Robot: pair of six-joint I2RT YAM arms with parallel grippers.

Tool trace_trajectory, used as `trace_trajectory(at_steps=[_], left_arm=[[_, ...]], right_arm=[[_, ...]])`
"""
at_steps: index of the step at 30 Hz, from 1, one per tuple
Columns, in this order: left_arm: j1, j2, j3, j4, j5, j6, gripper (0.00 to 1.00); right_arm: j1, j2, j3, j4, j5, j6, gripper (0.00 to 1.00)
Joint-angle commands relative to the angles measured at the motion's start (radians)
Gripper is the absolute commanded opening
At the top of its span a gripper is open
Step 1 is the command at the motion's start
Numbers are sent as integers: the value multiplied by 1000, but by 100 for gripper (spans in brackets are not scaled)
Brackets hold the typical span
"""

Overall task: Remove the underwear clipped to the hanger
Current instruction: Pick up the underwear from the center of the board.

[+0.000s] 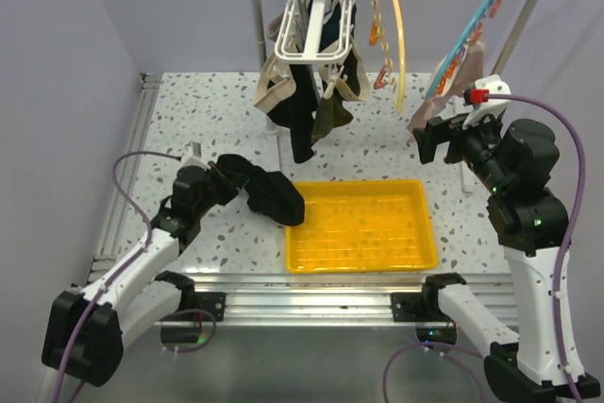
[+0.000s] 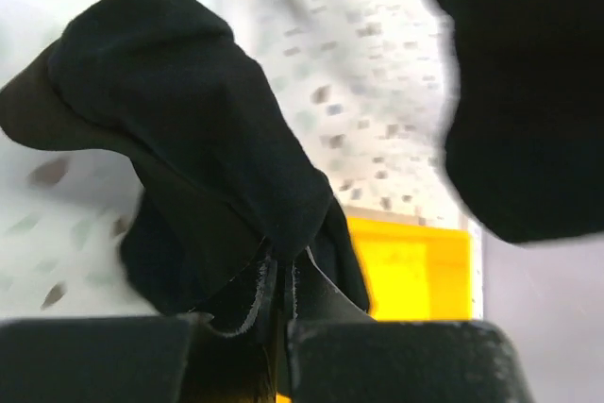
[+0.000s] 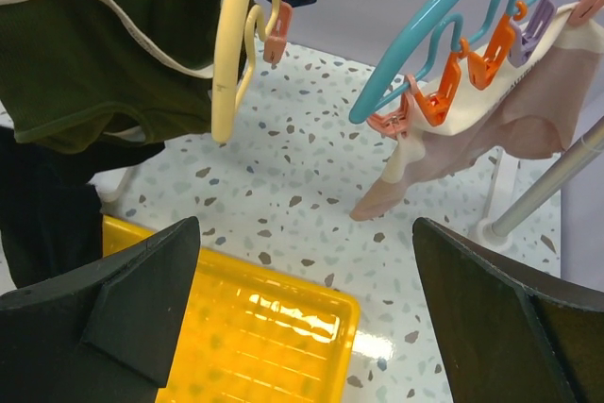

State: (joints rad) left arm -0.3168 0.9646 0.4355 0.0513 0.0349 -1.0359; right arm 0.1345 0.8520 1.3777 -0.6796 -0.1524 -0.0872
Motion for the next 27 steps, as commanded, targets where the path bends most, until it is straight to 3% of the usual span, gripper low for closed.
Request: trace_trajectory(at_steps=[1, 6, 11, 18, 27], left_arm=[[-5, -101, -17, 246, 114, 233, 0], [-5, -260, -73, 409, 334, 345, 0], [-5, -332, -86, 487, 508, 353, 0], [-5, -385, -139, 700, 600, 217, 0], [-59, -333, -141, 817, 683, 125, 0]], right_arm=[[-6, -16, -25, 23, -15, 9, 99], [-9, -22, -40, 28, 10, 10, 99], [-15, -22, -32, 41, 50, 10, 99], [-24, -21, -5, 54, 76, 50, 99], [-45, -4, 17, 52, 62, 107, 99]])
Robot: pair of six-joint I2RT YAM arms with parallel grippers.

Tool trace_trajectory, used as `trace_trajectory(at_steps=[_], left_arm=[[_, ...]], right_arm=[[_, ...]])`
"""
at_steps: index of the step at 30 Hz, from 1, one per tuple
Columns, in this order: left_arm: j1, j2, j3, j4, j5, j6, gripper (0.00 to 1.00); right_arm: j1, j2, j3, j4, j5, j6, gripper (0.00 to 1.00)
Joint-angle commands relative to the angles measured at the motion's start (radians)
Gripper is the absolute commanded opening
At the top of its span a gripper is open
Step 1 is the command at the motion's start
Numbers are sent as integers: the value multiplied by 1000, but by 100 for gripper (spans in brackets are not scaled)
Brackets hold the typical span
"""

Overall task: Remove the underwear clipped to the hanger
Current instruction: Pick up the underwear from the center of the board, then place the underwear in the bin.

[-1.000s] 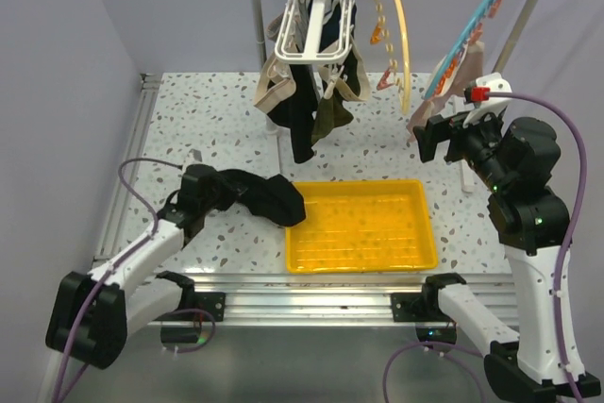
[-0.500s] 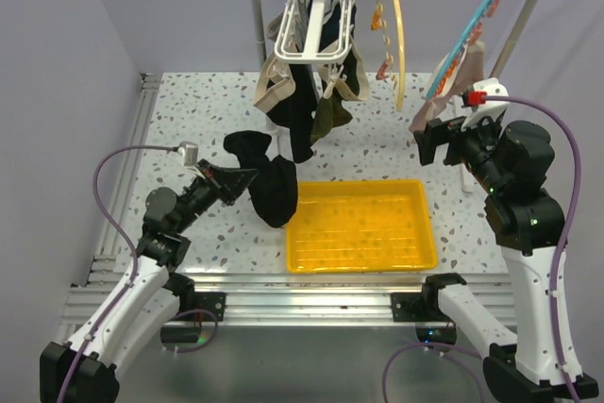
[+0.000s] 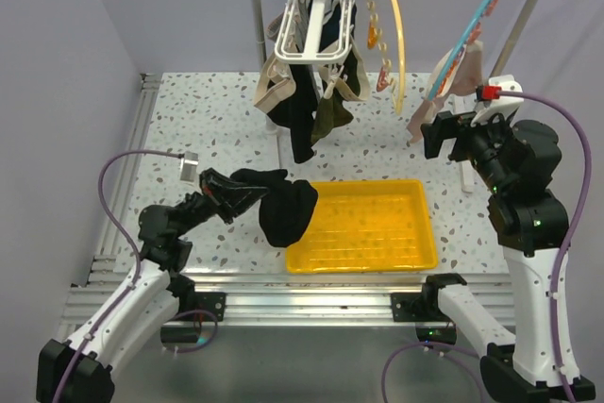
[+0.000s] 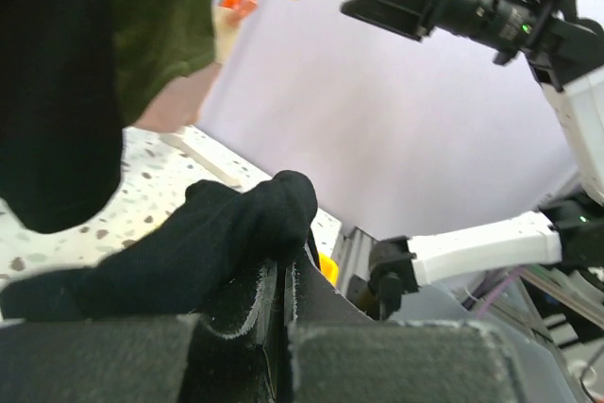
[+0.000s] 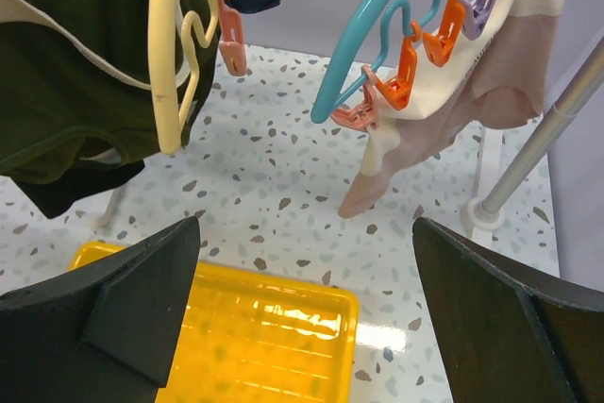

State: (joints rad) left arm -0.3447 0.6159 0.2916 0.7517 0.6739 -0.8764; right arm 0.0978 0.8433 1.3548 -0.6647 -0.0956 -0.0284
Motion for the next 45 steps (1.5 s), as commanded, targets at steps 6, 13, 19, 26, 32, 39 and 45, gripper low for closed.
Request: trace_trajectory(at_steps=[6, 13, 19, 26, 32, 39, 45], left_arm=[[-164, 103, 43, 94, -23, 54, 0], [-322, 283, 138, 23, -109, 206, 0], [-456, 424, 219, -64, -191, 347, 0], [-582, 548, 273, -196, -358, 519, 13], [-626, 555, 302, -313, -523, 622, 67], [-629, 395, 290, -383, -594, 671, 100], [-628, 214, 299, -531, -753, 723, 100]], right_arm=[[-29, 13, 58, 27, 3, 94, 99], [-52, 17, 101, 17, 25, 173, 99], [-52, 22, 150, 11, 85, 239, 99], [-55, 34, 190, -3, 128, 266, 99], [-59, 69, 243, -29, 166, 334, 99], [-69, 154, 340, -70, 183, 418, 98], [-75, 292, 490, -122, 160, 481, 95]])
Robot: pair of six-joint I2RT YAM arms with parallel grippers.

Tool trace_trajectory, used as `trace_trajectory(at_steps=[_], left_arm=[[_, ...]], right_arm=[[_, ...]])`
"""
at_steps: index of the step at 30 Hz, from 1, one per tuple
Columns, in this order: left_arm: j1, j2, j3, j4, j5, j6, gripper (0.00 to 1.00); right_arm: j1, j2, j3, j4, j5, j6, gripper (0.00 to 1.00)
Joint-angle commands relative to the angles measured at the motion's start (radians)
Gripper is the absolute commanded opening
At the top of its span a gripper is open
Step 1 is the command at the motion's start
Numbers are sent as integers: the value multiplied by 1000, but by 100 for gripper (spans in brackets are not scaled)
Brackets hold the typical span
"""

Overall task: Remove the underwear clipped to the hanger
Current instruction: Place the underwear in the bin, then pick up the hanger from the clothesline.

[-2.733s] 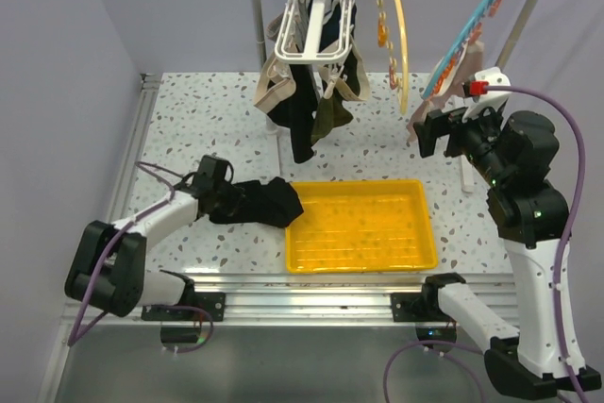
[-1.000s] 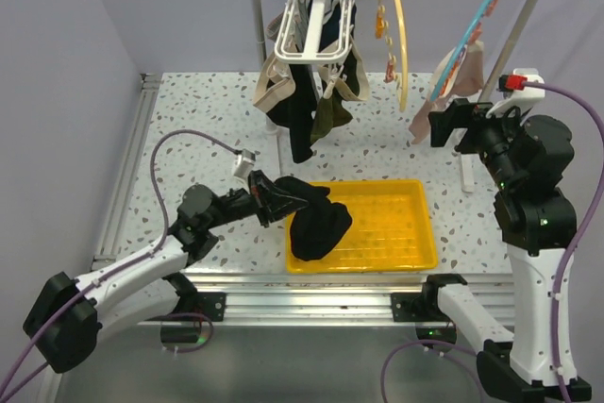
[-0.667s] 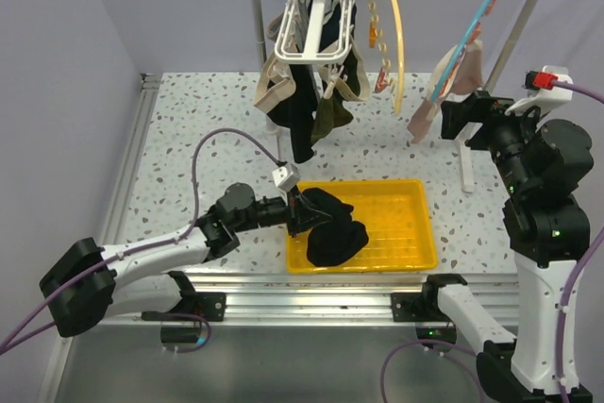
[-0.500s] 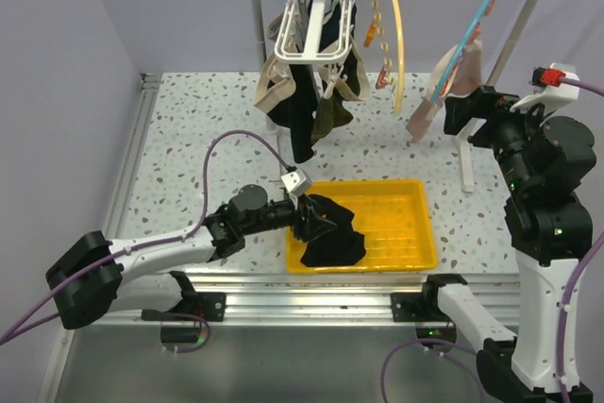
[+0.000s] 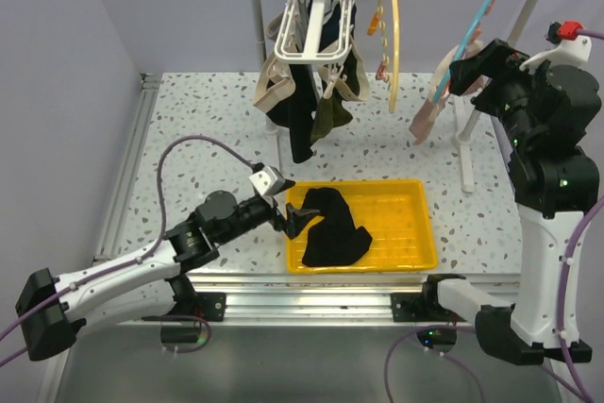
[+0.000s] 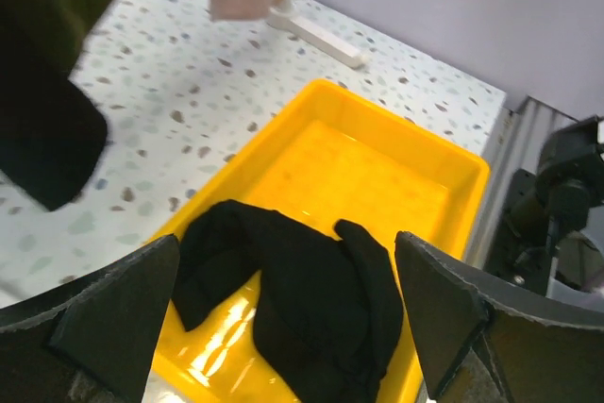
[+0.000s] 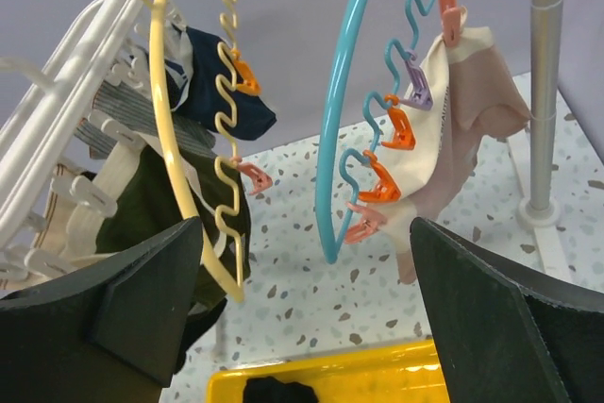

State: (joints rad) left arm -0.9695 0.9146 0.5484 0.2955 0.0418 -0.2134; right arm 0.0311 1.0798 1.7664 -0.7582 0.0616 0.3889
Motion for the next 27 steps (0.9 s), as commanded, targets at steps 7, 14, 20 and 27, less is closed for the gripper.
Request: trace_trajectory(at_steps=[7, 14, 20, 27], left_arm=[[-1, -264, 44, -223, -357, 74, 100], [-1, -353, 21, -285, -436, 49, 100], [-1, -361, 5, -294, -450, 9, 100], [-1, -358, -10, -260, -433, 17, 100]], right_arm=[[-28, 281, 342, -84, -85, 97, 85], [-28, 454, 508, -107, -31, 15, 79], [-28, 482, 516, -105, 40, -39, 75], [-28, 523, 530, -90, 90, -111, 67]])
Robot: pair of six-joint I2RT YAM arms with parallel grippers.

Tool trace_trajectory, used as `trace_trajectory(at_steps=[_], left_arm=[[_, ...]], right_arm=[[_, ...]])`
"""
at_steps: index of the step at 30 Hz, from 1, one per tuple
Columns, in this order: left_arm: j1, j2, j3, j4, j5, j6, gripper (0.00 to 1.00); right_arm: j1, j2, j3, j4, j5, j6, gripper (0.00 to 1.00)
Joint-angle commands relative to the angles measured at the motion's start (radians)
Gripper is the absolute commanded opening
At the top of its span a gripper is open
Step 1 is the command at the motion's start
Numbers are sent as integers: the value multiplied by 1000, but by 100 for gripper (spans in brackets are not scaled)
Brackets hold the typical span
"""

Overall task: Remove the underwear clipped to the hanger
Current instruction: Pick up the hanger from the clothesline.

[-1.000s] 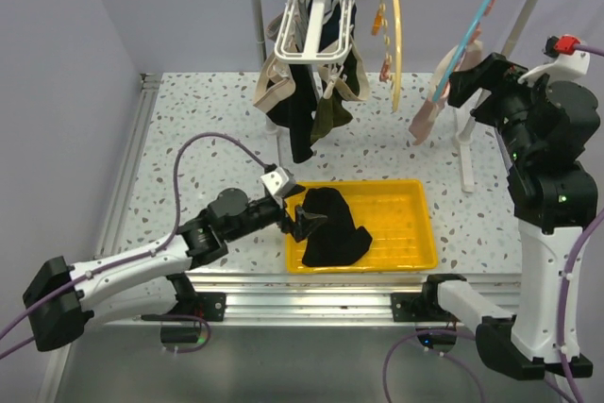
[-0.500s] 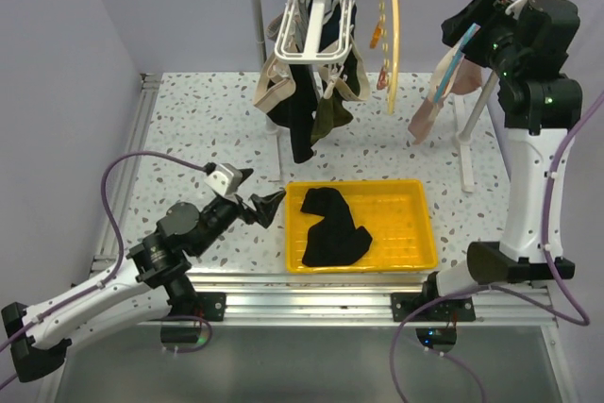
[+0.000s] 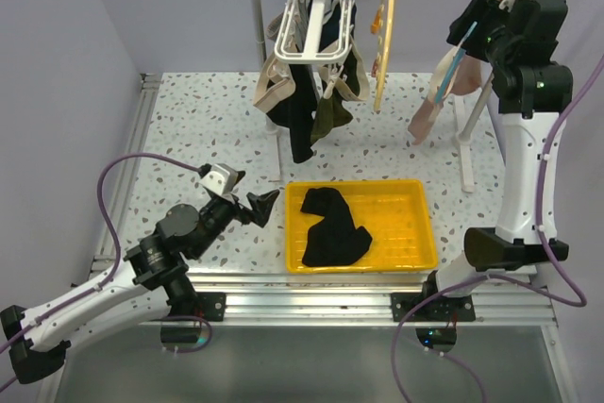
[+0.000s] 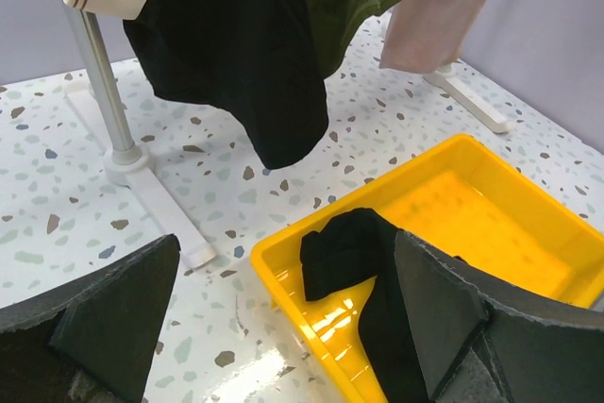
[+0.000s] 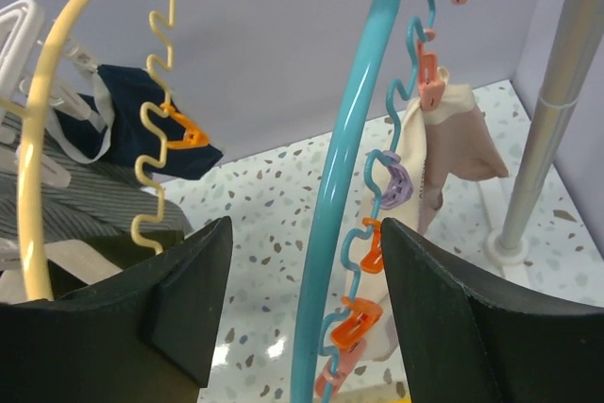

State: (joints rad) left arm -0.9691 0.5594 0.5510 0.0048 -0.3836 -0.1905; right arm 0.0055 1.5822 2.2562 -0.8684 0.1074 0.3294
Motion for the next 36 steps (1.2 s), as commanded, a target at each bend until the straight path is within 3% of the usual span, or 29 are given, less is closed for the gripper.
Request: trace_trajectory(at_steps=[1, 9, 24, 27, 30, 36], left_arm=[[-2, -3, -14, 34, -5, -7, 100], [-2, -9, -22, 35, 18, -35, 100], [-2, -49, -36, 35, 32, -36, 100], [-2, -55, -39, 29, 31, -43, 100], [-2, -67, -43, 29, 28, -44, 100], [-2, -72, -39, 32, 25, -36, 100]], right_arm=[[-2, 30, 43, 22, 46, -65, 67], [-2, 42, 31, 35, 100, -113, 61], [-42, 35, -18, 43, 104, -130, 33], [-53, 36, -15, 45, 91, -130, 22], [-67, 41, -4, 46, 65, -133, 0], [-102, 53, 69, 66, -15, -142, 0]])
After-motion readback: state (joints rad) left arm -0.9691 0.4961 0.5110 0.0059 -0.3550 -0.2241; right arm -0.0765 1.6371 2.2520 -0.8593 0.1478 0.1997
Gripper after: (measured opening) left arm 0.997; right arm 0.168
